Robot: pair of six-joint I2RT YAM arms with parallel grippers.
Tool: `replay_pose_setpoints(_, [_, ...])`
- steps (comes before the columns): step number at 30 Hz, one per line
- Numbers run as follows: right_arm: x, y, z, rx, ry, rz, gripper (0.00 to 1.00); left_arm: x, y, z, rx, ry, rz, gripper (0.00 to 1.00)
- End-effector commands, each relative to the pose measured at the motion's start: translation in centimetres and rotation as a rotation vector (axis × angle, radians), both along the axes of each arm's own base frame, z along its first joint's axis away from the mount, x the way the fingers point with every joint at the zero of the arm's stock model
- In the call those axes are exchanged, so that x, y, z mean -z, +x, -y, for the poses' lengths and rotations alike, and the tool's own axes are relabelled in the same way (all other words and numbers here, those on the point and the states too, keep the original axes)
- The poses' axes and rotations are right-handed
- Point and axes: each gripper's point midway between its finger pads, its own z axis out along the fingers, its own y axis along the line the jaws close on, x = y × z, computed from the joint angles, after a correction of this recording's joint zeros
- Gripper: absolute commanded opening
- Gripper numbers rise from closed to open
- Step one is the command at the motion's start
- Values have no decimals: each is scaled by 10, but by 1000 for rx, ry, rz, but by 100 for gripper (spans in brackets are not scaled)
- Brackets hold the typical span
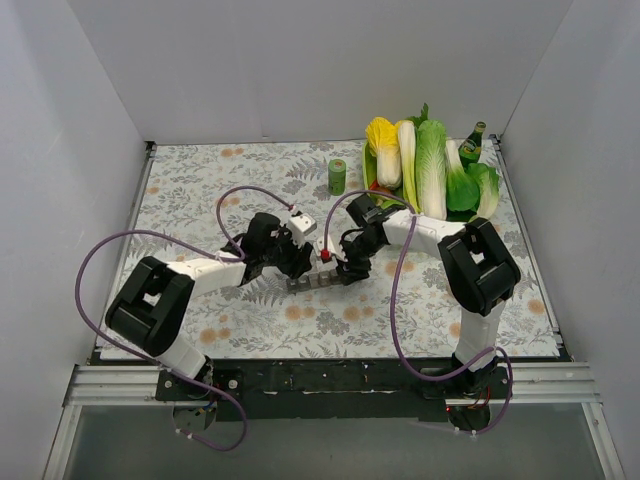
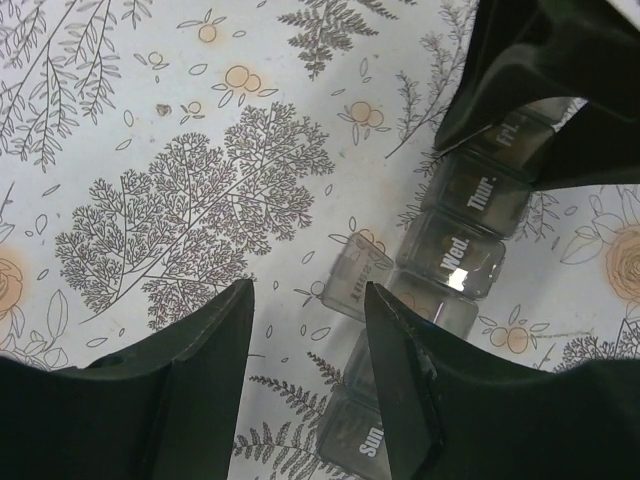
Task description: Sort the pills into containers
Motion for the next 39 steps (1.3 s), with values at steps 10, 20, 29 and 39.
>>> replay_pose_setpoints(10, [-9,-8,-3,-13,12,1,37,10,8,-2,-142,51,-183,50])
replay_pose_setpoints(20, [-26,3,-10,33,19,4,57,-53,27,-2,-213,-58,-72,66])
replay_pose_setpoints(29, [-66,21,-7,80,55,41,84,-111,29,-40,-294,-139,30,74])
replay_pose_setpoints(39, [-168,148,2,631,145,76,85,-164,-6,-81,-368,-285,219,98])
